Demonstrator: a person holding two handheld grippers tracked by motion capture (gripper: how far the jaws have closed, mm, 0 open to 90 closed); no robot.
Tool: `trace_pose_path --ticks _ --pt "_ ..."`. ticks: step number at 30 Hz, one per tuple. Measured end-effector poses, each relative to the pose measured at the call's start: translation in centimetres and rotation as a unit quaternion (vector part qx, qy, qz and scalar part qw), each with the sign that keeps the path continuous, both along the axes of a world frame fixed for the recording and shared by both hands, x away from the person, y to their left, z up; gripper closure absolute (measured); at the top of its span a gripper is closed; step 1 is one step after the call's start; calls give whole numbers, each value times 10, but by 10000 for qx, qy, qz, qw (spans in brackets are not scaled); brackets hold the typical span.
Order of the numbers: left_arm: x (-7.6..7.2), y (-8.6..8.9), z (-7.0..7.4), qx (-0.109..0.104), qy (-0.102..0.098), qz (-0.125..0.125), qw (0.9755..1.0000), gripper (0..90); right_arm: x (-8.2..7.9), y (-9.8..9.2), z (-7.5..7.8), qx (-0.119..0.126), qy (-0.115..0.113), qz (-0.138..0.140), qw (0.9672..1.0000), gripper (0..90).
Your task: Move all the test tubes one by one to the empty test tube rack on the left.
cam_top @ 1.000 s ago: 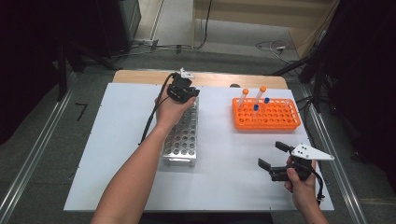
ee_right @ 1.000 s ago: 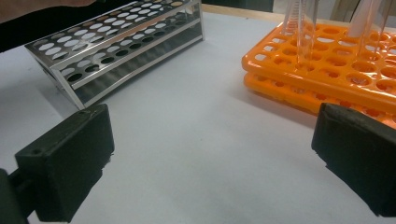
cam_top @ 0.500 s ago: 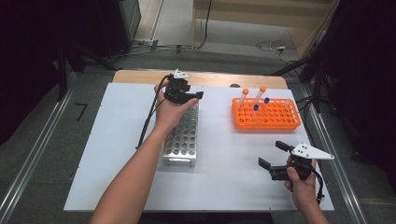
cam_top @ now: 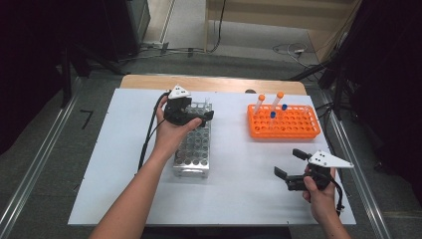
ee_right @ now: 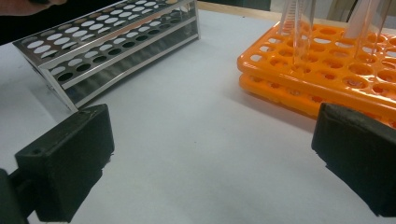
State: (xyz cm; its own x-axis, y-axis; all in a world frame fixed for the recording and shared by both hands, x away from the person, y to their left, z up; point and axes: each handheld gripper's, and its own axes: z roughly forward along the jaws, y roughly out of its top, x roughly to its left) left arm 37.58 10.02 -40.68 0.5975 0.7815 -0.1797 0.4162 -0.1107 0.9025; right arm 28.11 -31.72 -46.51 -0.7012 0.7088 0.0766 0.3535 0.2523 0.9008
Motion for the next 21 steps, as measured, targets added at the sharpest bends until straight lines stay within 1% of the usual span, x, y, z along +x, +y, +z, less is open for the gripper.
trace_pose_path --ticks 1,3,6,8,9,14,15,20,21 --pt "-5 1 0 -43 -24 -5 10000 5 0 0 0 -7 -3 0 10000 0" --pt "-14 4 0 -43 -84 -53 9999 0 1 1 0 2 13 -20 10000 0" --pt "-27 7 -1 -46 -169 -32 9998 0 2 1 0 -16 -3 -22 10000 0" --pt "-35 8 -3 -43 -174 -39 9998 0 2 1 1 -47 -39 -134 9999 0" --pt "-39 9 -4 -30 -175 -37 9998 0 3 1 1 -38 -39 -165 9998 0" --pt "-59 14 -11 -144 -234 -44 9996 0 6 -4 4 85 -35 -275 9996 0" --pt "-63 14 -12 -140 -248 -25 9996 0 7 -6 4 107 -25 -313 9994 0" --pt "-81 19 -17 -232 -297 -50 9993 0 13 -11 5 118 -29 -456 9989 0" --pt "-84 20 -19 -239 -323 -57 9992 0 15 -12 5 152 -35 -466 9988 0"
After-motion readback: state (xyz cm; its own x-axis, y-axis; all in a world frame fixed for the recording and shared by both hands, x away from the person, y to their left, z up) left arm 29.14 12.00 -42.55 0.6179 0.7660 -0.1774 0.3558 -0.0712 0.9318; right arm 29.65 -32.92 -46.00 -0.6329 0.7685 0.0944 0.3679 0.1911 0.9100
